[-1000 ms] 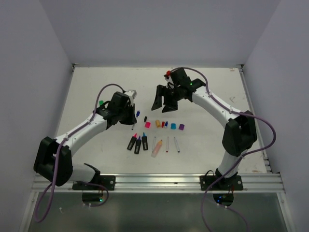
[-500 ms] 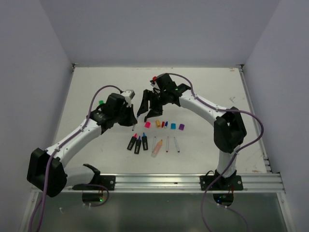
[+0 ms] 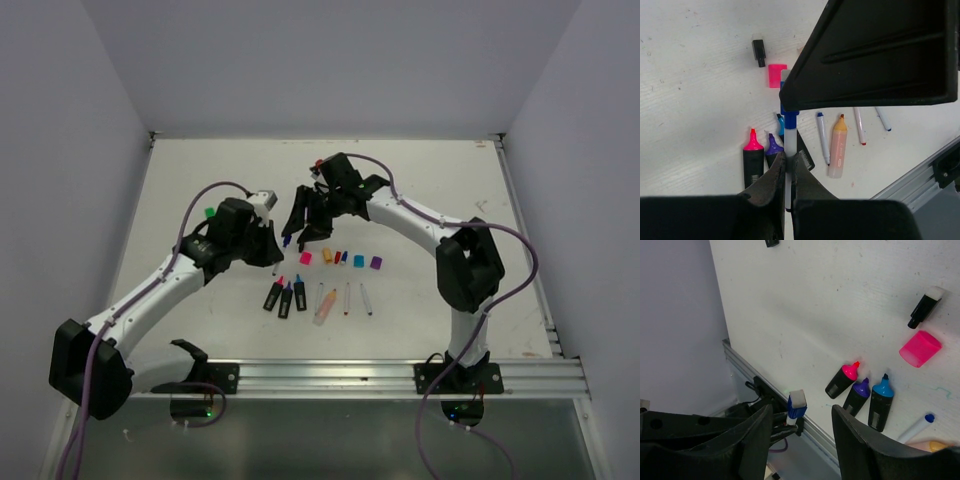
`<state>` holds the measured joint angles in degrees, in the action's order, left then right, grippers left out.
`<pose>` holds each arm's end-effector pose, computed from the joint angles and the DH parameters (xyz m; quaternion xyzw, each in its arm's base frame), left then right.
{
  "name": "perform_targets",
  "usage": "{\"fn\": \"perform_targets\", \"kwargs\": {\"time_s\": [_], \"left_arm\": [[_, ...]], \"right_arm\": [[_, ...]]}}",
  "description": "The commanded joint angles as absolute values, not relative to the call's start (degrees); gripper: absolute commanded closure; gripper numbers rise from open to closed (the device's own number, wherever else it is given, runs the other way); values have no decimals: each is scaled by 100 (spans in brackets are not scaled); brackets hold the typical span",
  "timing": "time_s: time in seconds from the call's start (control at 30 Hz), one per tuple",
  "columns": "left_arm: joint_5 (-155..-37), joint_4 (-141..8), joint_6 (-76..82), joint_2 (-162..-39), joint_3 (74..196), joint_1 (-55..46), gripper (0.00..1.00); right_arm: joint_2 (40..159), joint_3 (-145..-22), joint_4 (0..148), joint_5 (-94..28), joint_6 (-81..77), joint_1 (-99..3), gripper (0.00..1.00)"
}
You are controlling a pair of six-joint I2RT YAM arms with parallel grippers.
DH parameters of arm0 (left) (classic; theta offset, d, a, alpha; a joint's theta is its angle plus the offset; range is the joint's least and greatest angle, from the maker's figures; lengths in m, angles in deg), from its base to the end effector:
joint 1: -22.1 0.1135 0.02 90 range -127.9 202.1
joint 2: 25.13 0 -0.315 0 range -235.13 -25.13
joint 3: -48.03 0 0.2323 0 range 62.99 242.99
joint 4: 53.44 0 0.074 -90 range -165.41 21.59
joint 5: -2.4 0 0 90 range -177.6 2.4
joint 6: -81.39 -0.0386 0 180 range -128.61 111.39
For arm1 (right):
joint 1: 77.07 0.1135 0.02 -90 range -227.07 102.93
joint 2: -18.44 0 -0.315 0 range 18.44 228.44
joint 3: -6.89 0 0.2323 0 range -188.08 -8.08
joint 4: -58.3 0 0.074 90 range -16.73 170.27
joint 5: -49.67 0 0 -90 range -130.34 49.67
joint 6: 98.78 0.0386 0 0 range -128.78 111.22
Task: Open the pen caps
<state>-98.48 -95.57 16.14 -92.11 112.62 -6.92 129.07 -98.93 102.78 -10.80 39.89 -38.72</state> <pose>0.1790 -0.1076 0.3153 0.0708 0.9161 -0.2520 0.3037 0.3275 0.2834 0.3073 -0.0068 0.9109 0.4049 0.0794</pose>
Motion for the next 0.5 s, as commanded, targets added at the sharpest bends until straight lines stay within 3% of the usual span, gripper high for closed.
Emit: {"fn": "perform_targets", "kwargs": {"time_s": [0.0, 0.3, 0.4, 0.47], "left_arm": [[-10035, -9584, 1670, -9043, 11195, -725, 100], [-10070, -9487, 1697, -9025, 11195, -717, 100], [-10087, -9443, 1732, -9017, 11160, -717, 100], [-10114, -9443, 1749, -8999, 11142, -717, 100]], "right_arm": [[13015, -10107, 10095, -948, 4132, -3813, 46], [13173, -10160, 10236, -913, 4088, -3708, 56], [13200, -10169, 10262, -922, 4053, -3708, 68], [13209, -10204, 10280, -913, 3975, -3708, 84]]}}
